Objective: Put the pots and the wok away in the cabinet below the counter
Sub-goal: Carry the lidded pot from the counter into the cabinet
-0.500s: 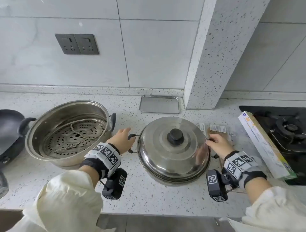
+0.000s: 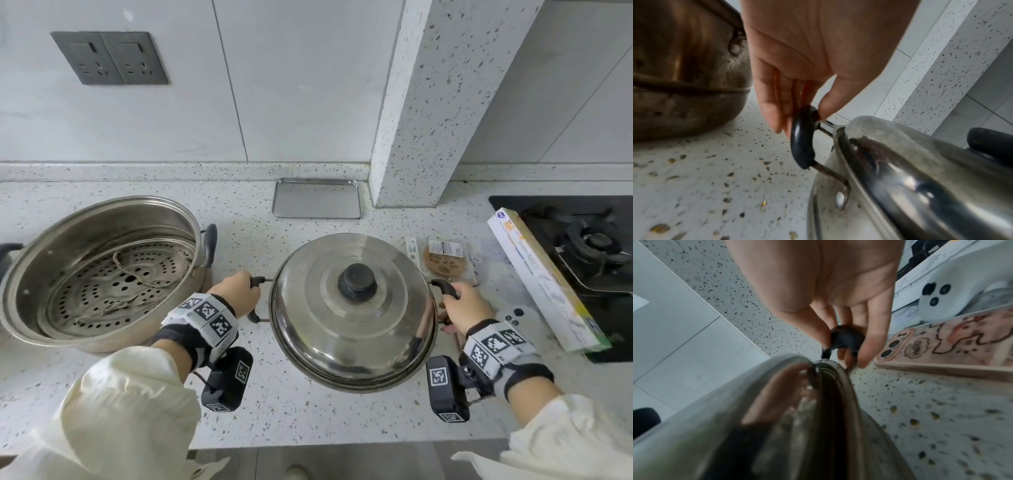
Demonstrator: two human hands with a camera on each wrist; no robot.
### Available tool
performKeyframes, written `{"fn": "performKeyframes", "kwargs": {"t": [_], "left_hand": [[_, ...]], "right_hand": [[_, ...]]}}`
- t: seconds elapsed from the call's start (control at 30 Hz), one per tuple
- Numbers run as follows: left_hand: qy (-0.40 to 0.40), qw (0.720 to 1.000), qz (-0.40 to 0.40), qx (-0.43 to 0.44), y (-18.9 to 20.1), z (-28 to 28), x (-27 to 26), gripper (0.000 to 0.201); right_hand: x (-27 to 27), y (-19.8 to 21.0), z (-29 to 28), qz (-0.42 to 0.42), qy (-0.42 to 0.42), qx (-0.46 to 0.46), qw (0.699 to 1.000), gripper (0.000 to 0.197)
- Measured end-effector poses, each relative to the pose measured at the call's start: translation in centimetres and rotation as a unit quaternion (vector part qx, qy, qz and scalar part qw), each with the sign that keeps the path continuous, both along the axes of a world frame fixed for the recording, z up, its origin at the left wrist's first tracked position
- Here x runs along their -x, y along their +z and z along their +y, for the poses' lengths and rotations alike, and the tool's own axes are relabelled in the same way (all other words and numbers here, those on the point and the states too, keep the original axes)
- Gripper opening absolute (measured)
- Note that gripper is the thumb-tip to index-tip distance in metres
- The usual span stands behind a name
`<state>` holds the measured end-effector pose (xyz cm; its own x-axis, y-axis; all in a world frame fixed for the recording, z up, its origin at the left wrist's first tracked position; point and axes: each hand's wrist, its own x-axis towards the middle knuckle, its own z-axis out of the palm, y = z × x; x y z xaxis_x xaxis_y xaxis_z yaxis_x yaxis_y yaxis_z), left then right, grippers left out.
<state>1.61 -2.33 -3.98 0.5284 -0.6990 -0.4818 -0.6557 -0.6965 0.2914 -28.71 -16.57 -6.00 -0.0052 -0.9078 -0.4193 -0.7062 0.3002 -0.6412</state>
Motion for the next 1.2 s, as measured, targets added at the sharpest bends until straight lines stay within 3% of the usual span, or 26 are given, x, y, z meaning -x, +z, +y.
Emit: {"fn": "performKeyframes", "kwargs": {"t": [0.2,0.3,0.5,0.7,0.97,1.2], "left_hand": [[0.030,0.999,-0.036,0.026,0.8,3.9,3.5,0.036],[0.083,0.993,-0.041,0.073,1.9,8.2,6.9,0.035],[0.222,0.956,-0.026,0.190,3.0,17.6,14.9,0.037],[0.322,0.930,-0.047,0.174,1.9,27.3,20.9,0.038],[0.403,0.908,-0.038,0.108,-1.3,37.7,24.1,0.037],[0.404,0.912,-0.007,0.069,-6.2,40.0,23.8,0.037]], "right_hand": [[3.3,-0.6,1.6,-0.016,0.035,0.047,0.998,0.037],[4.9,-0.2,2.7,-0.037,0.077,0.074,0.994,0.039],[8.1,1.7,8.1,-0.100,0.162,0.057,0.980,0.034],[10.6,1.4,14.6,-0.110,0.246,0.028,0.963,0.037],[10.9,-4.8,23.0,-0.082,0.341,-0.027,0.936,0.034],[12.7,-12.9,26.2,-0.053,0.323,-0.067,0.942,0.039]]}}
